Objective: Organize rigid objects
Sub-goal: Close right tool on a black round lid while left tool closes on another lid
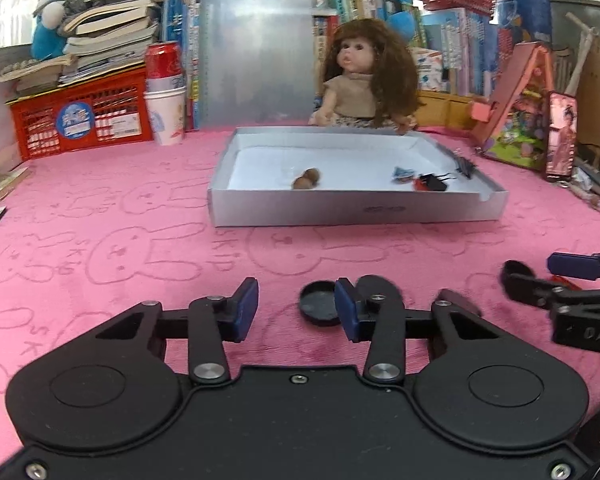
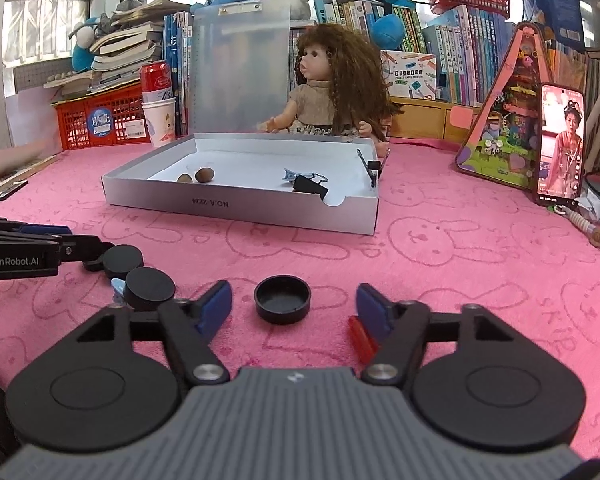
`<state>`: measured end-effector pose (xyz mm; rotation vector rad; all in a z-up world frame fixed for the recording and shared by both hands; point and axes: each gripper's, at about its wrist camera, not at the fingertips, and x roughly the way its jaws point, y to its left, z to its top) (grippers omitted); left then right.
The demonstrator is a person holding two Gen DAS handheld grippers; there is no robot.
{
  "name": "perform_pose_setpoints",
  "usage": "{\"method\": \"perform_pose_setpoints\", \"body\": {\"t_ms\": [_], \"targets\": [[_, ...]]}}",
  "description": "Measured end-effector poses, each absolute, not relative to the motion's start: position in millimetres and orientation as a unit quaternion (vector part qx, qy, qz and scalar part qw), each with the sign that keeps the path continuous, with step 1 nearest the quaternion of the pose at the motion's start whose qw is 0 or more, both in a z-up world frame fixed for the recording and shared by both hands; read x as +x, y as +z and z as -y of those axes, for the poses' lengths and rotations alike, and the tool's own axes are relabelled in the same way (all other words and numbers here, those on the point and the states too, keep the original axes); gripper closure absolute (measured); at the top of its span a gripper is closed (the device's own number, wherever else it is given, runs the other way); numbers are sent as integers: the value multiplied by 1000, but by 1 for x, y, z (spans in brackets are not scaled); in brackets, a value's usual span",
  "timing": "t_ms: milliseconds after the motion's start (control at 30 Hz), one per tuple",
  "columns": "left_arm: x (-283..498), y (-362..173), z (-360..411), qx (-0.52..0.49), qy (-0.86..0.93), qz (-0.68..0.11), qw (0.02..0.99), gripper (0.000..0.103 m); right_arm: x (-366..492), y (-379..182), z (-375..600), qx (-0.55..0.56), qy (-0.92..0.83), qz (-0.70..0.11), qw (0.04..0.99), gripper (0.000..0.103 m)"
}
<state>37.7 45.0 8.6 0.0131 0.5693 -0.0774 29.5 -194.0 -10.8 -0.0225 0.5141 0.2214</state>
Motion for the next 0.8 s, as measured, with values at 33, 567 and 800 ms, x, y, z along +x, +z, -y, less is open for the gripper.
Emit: {"method": "perform_pose_setpoints", "body": {"t_ms": [33, 567, 800], "targets": [[38, 7, -47, 4, -37, -285, 958, 63, 29, -11, 194, -10, 109, -253, 961, 31], [31, 6, -34, 18, -61, -276, 959, 62, 32, -12, 186, -27, 119, -252, 960, 48], [33, -1, -33, 22, -57, -283, 957, 62, 38, -15, 187, -19, 116, -259, 959, 52]]}}
